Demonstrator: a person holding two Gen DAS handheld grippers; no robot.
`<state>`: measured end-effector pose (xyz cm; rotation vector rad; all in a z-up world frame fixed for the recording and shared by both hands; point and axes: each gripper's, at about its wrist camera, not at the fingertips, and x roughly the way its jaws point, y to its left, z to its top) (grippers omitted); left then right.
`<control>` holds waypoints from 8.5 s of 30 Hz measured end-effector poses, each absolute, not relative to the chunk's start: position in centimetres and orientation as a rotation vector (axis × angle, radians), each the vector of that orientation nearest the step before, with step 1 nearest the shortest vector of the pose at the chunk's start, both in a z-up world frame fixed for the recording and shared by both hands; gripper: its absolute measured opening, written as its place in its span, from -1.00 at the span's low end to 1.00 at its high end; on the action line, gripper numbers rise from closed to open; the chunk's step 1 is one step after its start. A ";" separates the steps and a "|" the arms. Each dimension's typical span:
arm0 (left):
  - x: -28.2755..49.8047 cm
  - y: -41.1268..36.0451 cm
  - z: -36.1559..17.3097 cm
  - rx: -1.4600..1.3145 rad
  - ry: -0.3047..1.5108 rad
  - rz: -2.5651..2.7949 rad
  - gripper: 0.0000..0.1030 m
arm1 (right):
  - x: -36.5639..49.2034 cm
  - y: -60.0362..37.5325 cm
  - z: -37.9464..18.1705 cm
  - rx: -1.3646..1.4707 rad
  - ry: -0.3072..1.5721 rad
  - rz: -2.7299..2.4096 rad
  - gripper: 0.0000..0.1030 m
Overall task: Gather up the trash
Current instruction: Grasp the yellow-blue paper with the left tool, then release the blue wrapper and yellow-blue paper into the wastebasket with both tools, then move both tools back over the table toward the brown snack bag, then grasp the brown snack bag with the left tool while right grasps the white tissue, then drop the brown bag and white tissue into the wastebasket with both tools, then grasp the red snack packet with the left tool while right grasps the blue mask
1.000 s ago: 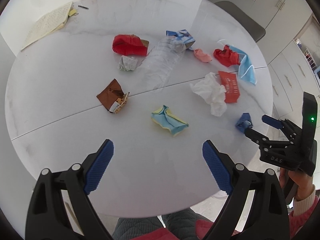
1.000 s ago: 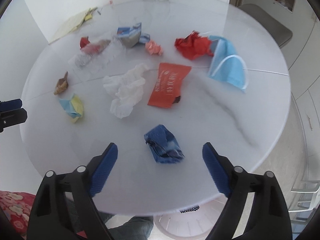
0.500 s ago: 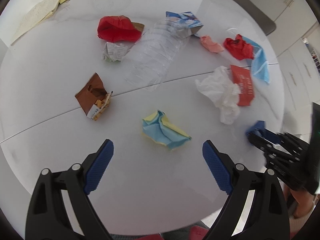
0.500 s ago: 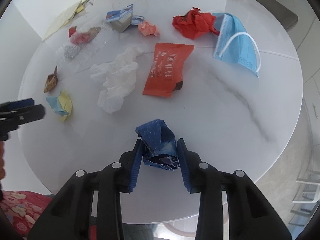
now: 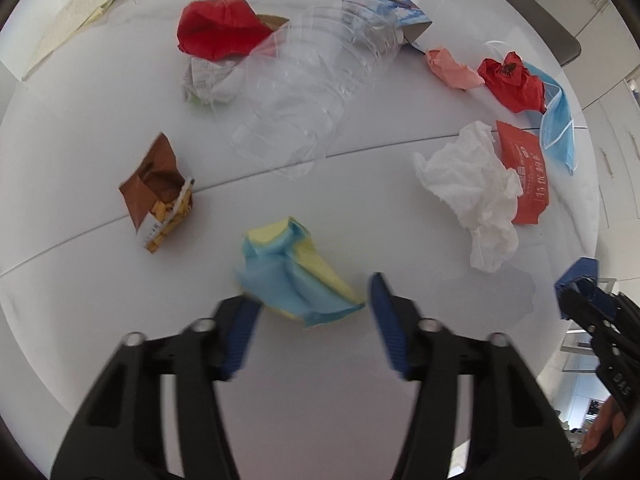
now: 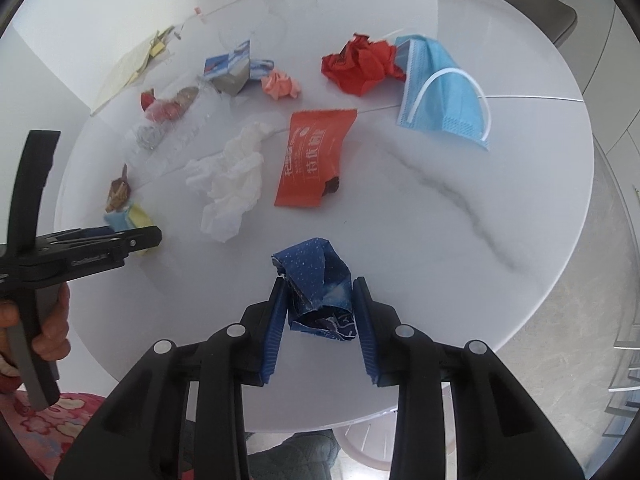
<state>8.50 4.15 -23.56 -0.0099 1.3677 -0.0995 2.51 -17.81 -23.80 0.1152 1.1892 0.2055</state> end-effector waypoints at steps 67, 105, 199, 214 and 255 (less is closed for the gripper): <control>-12.7 -17.5 -11.8 0.315 1.152 -0.678 0.69 | -18.9 -34.6 -19.2 0.319 1.047 -0.181 0.86; 3.0 9.4 -12.4 0.030 1.106 -0.200 0.85 | -3.0 -15.3 -17.5 0.164 1.065 0.059 0.95; -0.6 -4.1 -16.7 0.350 1.139 -0.837 -0.36 | -10.1 -21.5 -19.7 0.395 1.100 -0.095 -0.68; -10.1 -19.9 -21.7 0.483 1.270 -0.987 0.46 | -17.8 -32.5 -21.6 0.408 1.145 -0.097 -0.67; -1.9 -10.9 -13.3 0.110 1.131 -0.332 0.85 | -11.7 -29.8 -20.1 0.104 1.116 0.150 0.95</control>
